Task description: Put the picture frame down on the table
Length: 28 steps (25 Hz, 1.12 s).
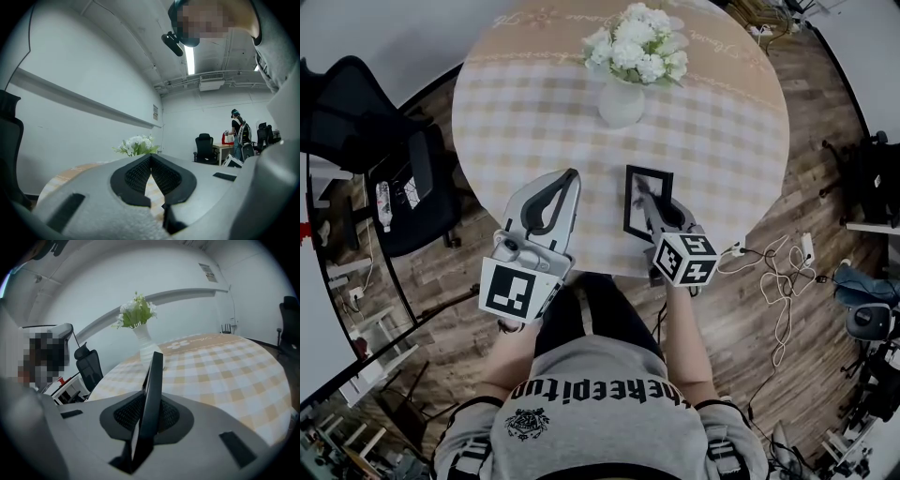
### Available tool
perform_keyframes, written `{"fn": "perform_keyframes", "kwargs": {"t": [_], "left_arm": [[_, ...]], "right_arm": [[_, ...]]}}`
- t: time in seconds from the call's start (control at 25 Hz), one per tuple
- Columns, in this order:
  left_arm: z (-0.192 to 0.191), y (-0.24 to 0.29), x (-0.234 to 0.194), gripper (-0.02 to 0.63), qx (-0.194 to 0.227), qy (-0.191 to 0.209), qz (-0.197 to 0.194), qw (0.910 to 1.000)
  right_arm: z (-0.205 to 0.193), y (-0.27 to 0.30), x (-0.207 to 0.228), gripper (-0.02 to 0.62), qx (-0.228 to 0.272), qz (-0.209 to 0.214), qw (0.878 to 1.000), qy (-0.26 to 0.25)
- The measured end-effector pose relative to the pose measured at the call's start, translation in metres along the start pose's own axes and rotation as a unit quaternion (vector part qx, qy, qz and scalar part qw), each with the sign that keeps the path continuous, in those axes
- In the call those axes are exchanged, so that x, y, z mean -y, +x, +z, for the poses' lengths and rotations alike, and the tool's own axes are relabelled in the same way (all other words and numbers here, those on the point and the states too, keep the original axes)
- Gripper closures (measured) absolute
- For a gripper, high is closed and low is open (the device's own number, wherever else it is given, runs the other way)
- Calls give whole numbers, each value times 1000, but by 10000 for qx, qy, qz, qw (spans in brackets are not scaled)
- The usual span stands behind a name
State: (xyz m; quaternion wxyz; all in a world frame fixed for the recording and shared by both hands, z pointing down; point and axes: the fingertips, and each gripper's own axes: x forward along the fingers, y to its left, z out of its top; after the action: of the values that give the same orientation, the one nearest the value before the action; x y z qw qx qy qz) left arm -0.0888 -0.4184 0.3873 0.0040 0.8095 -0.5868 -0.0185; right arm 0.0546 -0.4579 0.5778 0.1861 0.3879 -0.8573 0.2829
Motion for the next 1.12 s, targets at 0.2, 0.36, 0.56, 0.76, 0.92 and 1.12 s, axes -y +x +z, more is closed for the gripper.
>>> {"fn": "perform_keyframes", "kwargs": {"t": [0.2, 0.36, 0.56, 0.76, 0.92, 1.12], "left_arm": [[-2, 1, 0, 591, -12, 20, 42, 10000], [-3, 2, 3, 591, -67, 36, 59, 10000], [-3, 2, 3, 591, -61, 41, 132, 9999], [-5, 3, 5, 591, -100, 60, 168, 9998], [-4, 4, 6, 591, -46, 82, 202, 9998], [-7, 4, 7, 591, -184, 48, 250, 9995]], "right_arm": [[-6, 9, 16, 528, -289, 1, 9994, 181], [-9, 12, 25, 511, -464, -20, 9985, 289], [-12, 16, 37, 475, -539, -164, 9982, 215], [-16, 18, 47, 443, -524, -314, 9980, 152], [-20, 20, 57, 413, -543, -476, 9973, 98], [-22, 23, 62, 397, -490, -568, 9971, 78]]}}
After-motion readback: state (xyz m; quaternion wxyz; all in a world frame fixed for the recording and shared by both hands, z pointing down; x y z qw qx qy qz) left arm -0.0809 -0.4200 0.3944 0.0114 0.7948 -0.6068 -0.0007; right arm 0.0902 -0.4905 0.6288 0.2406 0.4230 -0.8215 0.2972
